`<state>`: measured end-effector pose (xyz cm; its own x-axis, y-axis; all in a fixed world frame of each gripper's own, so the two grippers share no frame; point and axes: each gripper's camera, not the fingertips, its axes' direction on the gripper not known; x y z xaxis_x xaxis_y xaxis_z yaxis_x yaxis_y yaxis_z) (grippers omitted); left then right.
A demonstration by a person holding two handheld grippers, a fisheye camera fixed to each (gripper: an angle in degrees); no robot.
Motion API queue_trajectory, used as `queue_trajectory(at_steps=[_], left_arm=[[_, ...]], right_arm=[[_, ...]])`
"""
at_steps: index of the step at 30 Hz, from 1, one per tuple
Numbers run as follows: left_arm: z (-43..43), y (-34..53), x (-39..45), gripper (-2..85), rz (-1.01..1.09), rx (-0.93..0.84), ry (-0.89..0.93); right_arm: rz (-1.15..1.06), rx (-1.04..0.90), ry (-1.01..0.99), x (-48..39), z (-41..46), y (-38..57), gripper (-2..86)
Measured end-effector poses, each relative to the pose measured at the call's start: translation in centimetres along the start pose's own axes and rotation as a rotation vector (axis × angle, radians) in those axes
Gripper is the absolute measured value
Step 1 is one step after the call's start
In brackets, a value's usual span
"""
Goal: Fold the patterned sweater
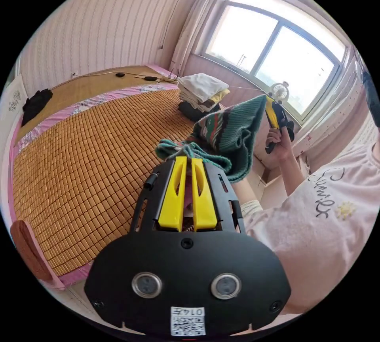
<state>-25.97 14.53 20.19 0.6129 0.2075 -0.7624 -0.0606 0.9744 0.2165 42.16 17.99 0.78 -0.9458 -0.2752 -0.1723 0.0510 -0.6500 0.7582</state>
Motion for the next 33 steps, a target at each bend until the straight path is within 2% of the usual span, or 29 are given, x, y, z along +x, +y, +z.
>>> queue_trajectory(at_steps=[6, 8, 9, 10, 12, 15, 17, 19, 22, 27, 29, 33], left_arm=[[-17.1, 1.8, -5.6, -0.5, -0.173, 0.367, -0.102], [-21.6, 2.6, -7.4, -0.4, -0.211, 0.482, -0.103], [-23.6, 3.3, -8.8, -0.4, -0.233, 0.530, -0.094], [-24.3, 3.7, -9.6, -0.4, -0.258, 0.537, -0.085], [-25.0, 5.9, -13.3, -0.5, -0.422, 0.496, -0.039], [-23.7, 8.8, -16.6, -0.5, -0.629, 0.335, -0.050], [-23.8, 9.7, -17.4, -0.5, -0.680, 0.323, -0.018], [-24.9, 9.8, -17.8, -0.5, -0.710, 0.374, 0.036], [-27.1, 7.9, -18.3, -0.6, -0.702, 0.363, 0.028], [-31.1, 4.4, -17.4, -0.4, -0.649, 0.295, -0.040], [-32.4, 4.1, -17.1, -0.4, -0.662, 0.274, -0.060], [-34.6, 4.2, -16.6, -0.3, -0.738, 0.264, -0.054]], right_arm=[[-0.026, -0.095, -0.096, -1.3, 7.7, 1.1, 0.0], [-0.038, -0.119, -0.052, -1.3, 9.2, 2.0, 0.1], [-0.057, -0.194, 0.019, -1.0, 10.6, 2.8, 0.1], [-0.069, -0.254, 0.059, -0.7, 11.4, 3.4, 0.2], [0.022, -0.519, 0.219, 2.5, 14.4, 6.8, 0.5], [0.238, -0.578, 0.371, 6.8, 15.1, 11.5, 1.6], [0.288, -0.549, 0.368, 7.7, 16.0, 13.1, 3.0], [0.232, -0.575, 0.388, 7.4, 18.7, 14.1, 5.8], [0.071, -0.735, 0.433, 6.3, 26.5, 15.1, 12.3], [-0.387, -0.925, 0.375, 2.3, 42.3, 17.4, 14.6], [-0.503, -0.980, 0.309, 1.1, 47.2, 18.8, 15.3], [-0.553, -1.197, 0.236, -1.3, 57.6, 24.3, 14.9]])
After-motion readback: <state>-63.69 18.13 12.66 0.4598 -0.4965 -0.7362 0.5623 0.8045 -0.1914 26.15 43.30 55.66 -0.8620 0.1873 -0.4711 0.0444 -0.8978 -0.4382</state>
